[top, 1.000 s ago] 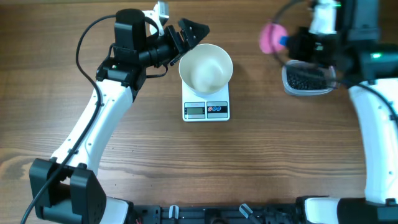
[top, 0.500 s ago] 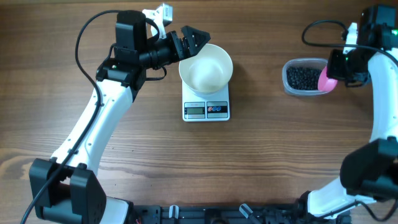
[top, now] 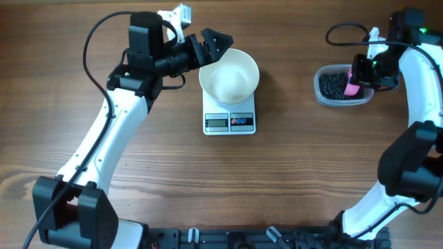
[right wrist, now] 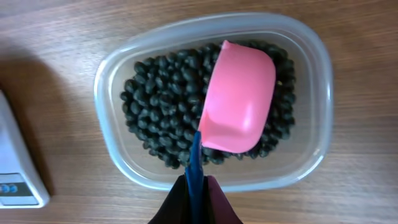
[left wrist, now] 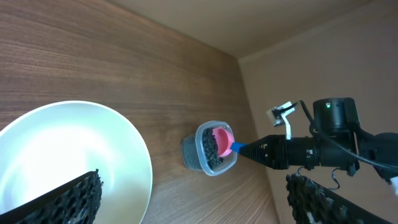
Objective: Scoop item into bowl and weigh 150g on scale
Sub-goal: 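Move the scoop with the right gripper into the black bean tub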
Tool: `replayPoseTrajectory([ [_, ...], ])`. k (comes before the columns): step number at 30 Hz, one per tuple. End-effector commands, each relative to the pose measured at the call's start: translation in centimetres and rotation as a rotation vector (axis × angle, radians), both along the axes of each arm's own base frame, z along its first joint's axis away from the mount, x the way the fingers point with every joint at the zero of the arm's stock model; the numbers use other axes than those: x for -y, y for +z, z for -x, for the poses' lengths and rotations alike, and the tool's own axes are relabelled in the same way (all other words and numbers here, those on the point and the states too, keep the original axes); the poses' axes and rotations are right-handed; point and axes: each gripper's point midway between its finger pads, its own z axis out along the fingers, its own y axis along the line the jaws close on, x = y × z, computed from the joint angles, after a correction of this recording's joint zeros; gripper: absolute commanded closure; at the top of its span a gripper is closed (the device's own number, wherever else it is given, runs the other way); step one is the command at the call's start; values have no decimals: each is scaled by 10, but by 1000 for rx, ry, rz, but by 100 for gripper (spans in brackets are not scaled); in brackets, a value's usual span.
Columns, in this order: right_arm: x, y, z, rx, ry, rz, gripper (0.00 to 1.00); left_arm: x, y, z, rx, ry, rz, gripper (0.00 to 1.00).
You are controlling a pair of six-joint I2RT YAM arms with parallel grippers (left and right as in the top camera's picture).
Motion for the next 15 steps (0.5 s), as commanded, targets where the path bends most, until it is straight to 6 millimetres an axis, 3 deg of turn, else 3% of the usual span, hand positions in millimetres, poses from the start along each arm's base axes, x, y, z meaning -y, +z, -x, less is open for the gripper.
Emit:
replayPoseTrajectory([
  [1, -18, -12, -7, 5, 47, -99, 96, -2, 7, 1, 48, -5, -34, 0],
  [2, -15, -12, -7, 6, 51, -80, 95, -3, 4, 1, 38, 4, -41, 0],
  [4, -7, -14, -9, 8, 45, -36, 80, -5, 1, 0, 25, 16, -53, 0],
  [8, -3, -12, -19, 49, 43, -14, 73, -6, -1, 0, 17, 24, -59, 0],
  [12, -2, -12, -20, 53, 40, -13, 57, -4, -2, 1, 17, 19, -60, 0],
  [15, -4, -13, -15, 32, 41, -19, 56, -4, -4, 1, 14, 32, -73, 0],
])
